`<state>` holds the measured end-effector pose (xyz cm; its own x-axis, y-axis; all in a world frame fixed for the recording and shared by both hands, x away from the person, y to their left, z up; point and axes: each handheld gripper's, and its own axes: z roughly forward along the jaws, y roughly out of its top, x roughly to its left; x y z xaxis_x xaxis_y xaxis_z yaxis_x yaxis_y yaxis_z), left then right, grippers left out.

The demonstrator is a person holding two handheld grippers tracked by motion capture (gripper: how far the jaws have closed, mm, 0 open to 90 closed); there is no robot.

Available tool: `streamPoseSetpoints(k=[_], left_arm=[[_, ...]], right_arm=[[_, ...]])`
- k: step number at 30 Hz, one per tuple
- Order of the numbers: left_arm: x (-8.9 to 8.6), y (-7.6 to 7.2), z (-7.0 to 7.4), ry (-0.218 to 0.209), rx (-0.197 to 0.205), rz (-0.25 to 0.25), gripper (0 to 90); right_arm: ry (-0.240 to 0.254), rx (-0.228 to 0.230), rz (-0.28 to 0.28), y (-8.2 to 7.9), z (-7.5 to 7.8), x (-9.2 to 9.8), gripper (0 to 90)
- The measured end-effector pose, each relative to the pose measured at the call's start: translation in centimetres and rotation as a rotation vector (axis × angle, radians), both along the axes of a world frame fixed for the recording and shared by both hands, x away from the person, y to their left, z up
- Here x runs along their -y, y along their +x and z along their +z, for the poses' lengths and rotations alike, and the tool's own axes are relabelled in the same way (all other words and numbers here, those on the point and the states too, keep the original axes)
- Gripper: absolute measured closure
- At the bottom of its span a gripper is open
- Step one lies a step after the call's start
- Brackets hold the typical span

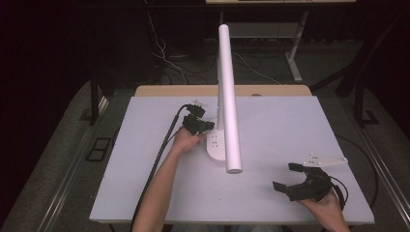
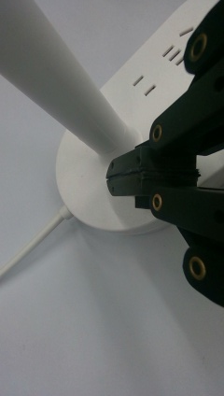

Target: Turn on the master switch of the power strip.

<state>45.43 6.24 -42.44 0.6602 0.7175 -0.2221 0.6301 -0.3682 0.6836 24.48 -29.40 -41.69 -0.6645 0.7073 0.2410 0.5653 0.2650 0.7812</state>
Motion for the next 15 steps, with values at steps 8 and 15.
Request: streamPoseSetpoints(k=[8, 15], left_arm=[[-0.10, -0.08, -0.01, -0.025, 0.001, 0.008, 90.0], [-0.15, -0.09, 0.02, -0.046, 0.021, 0.008, 90.0]], right_arm=[[0.002, -0.004, -0.004, 0.03, 0.03, 0.06, 0.2], [0.007, -0.003, -0.008, 0.05, 0.03, 0.15, 0.2]])
